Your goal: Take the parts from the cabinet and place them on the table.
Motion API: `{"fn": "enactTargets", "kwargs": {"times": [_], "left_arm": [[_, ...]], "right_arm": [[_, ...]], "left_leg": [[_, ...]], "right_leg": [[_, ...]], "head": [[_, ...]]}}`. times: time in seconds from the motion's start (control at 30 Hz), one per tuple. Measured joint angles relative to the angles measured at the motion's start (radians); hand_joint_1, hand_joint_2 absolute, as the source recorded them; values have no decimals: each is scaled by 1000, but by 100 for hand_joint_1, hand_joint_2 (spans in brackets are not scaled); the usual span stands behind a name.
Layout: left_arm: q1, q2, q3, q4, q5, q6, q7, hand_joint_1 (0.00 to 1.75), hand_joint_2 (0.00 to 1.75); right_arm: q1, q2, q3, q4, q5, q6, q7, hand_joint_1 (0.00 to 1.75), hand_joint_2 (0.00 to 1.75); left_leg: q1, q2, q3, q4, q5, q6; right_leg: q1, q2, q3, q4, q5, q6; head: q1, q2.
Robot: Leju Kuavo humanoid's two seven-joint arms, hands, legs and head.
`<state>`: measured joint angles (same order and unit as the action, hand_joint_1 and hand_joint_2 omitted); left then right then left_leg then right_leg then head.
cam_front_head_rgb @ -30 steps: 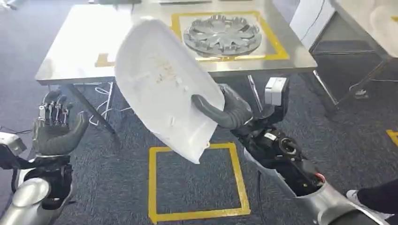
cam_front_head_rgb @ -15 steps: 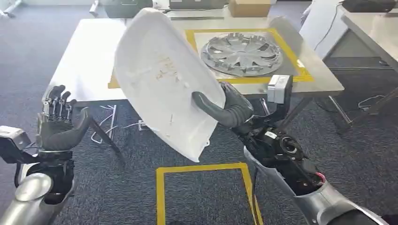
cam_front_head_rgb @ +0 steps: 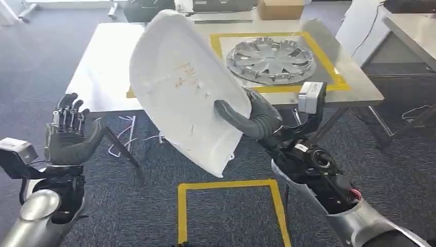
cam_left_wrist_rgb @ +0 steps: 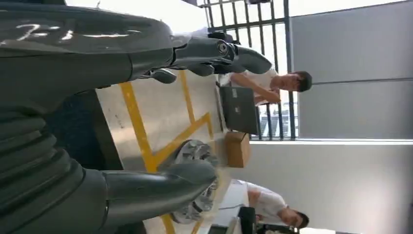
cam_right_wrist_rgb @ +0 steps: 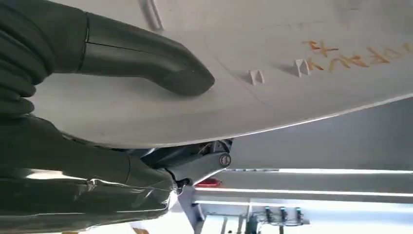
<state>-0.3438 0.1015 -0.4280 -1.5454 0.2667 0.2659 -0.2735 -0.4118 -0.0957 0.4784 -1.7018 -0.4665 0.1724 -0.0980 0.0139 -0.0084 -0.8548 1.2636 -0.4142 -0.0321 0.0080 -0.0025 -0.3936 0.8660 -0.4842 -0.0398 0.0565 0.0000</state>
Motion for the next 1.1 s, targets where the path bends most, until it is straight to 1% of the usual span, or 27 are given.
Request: {"fn": "enactTargets", "kwargs": {"times": [0.03,0.07,0.13,0.17,0.2,0.23,0.3,0.33,0.37,0.43,0.47,0.5,0.53,0.57,0.63,0.67,0.7,0.73,0.8,0.83,0.87,0.9,0.97,1.0,1.03,1.07,1.1], "left_arm": [[1,0,0,0,0,0,0,0,175],[0,0,0,0,0,0,0,0,175],[-1,1,0,0,0,0,0,0,175],[-3,2,-1,1,0,0,0,0,175],[-2,0,-2,-1,0,0,-1,0,175],[-1,0,-2,0,0,0,0,0,175],[-4,2,-2,0,0,0,0,0,175],[-4,1,-3,0,0,0,0,0,175],[-6,0,-2,-1,0,0,0,0,175],[-7,1,-2,-1,-1,0,0,0,175],[-5,0,-2,-1,-1,0,0,0,175],[-3,1,-2,-1,-2,0,1,0,175],[-2,1,-2,-1,-5,0,2,0,175],[-2,1,-2,-1,-5,-1,2,0,175],[-2,1,-2,-1,-6,-5,3,0,175],[-2,0,-2,0,-6,-5,3,0,175],[-3,0,-2,0,-6,-5,3,0,175],[-2,1,-2,-1,-6,-5,4,0,175],[-2,1,-2,-1,-6,-6,5,0,175],[-2,1,-2,-2,-7,-6,5,0,175],[-1,3,-1,-1,-7,-6,5,0,175],[-4,3,-1,-1,-7,-6,4,0,175],[-1,2,-1,-1,-7,-7,4,0,175],[2,3,-1,-1,-7,-8,4,0,175],[4,3,-1,0,-7,-9,4,0,175],[4,3,0,0,-7,-11,4,0,175],[4,3,0,0,-8,-14,4,0,175]], "right_arm": [[1,0,0,0,0,0,0,175,175],[1,0,0,0,0,0,0,175,175],[0,0,0,0,0,0,-1,175,175],[0,0,0,0,0,0,-1,175,175],[-1,0,0,0,0,-1,3,175,175],[-1,0,0,-2,0,-1,-2,175,175],[0,0,0,-3,0,-1,0,175,175],[0,0,-1,-4,1,-5,1,175,175],[-1,0,-2,-5,2,-5,0,175,175],[-2,0,-1,-5,2,-2,0,175,175],[0,0,-1,-4,2,-2,0,175,175],[3,0,0,-3,2,0,0,175,175],[5,0,0,-3,2,1,0,175,175],[5,0,-1,-3,2,1,0,175,175],[3,0,-1,-3,2,2,-1,175,175],[3,0,-1,-3,2,2,-1,175,175],[3,0,0,-2,2,2,-1,175,175],[0,0,0,-2,2,2,0,175,175],[-1,0,0,-2,2,2,-1,175,175],[0,0,-1,-3,2,2,-1,175,175],[-1,0,-1,-3,2,1,-1,175,175],[-4,0,-1,-3,2,3,-2,175,175],[0,0,0,-2,2,3,0,175,175],[2,0,0,-2,2,3,-1,175,175],[3,0,0,-2,2,3,-1,175,175],[3,0,1,-2,2,3,-1,175,175],[3,0,1,-2,2,3,-1,175,175]], "left_leg": [[7,1,12,-15,15,-9],[15,3,51,-81,47,-19],[30,14,160,-274,119,-39],[23,8,173,-279,85,-40],[24,-1,169,-287,84,-15],[21,0,168,-278,76,0],[16,0,170,-273,63,19],[19,0,180,-276,58,29],[19,1,186,-276,53,36],[17,1,194,-277,44,44],[15,1,197,-277,40,46],[12,1,200,-277,37,47],[11,-1,205,-277,33,47],[9,-3,214,-277,29,46],[7,-7,234,-277,19,42],[9,-7,237,-281,16,39],[3,-8,237,-281,18,34],[6,-9,234,-284,20,29],[8,-8,237,-294,25,17],[5,-6,237,-293,19,10],[6,-2,235,-273,9,8],[5,0,204,-215,-22,8],[4,0,112,-49,-85,6],[4,0,71,14,-99,5],[4,0,56,25,-86,6],[4,0,71,-18,-49,8],[4,0,105,-93,-3,12]], "right_leg": [[-7,0,2,2,-5,8],[-15,1,4,8,-12,18],[-31,2,11,31,-40,42],[-29,0,-8,39,-53,53],[-24,-1,-11,51,-64,62],[-26,2,-6,43,-64,65],[-29,2,6,34,-71,76],[-31,1,12,38,-82,79],[-31,1,-6,83,-102,79],[-28,1,-115,273,-171,82],[-28,1,-173,359,-194,83],[-28,1,-220,413,-195,81],[-27,1,-239,412,-169,78],[-27,1,-233,358,-112,72],[-24,2,-177,178,18,57],[-20,4,-160,124,40,51],[-13,5,-157,112,39,52],[-11,4,-147,93,27,49],[-9,7,-141,92,28,47],[-21,7,-123,71,38,40],[-18,7,-116,64,41,39],[-17,6,-114,62,42,34],[-13,6,-114,63,38,28],[-11,6,-114,64,36,25],[-9,6,-113,65,33,24],[-8,8,-108,65,29,24],[-7,9,-102,65,24,25]], "head": [[-4,0],[-8,0],[-19,0],[-34,0],[-36,0],[-28,0],[-21,0],[-18,0],[-8,0],[7,0],[13,0],[17,0],[19,0],[23,0],[31,0],[31,0],[24,0],[30,0],[23,0],[21,0],[16,0],[5,0],[-9,0],[-13,0],[-17,0],[-22,0],[-26,0]]}}
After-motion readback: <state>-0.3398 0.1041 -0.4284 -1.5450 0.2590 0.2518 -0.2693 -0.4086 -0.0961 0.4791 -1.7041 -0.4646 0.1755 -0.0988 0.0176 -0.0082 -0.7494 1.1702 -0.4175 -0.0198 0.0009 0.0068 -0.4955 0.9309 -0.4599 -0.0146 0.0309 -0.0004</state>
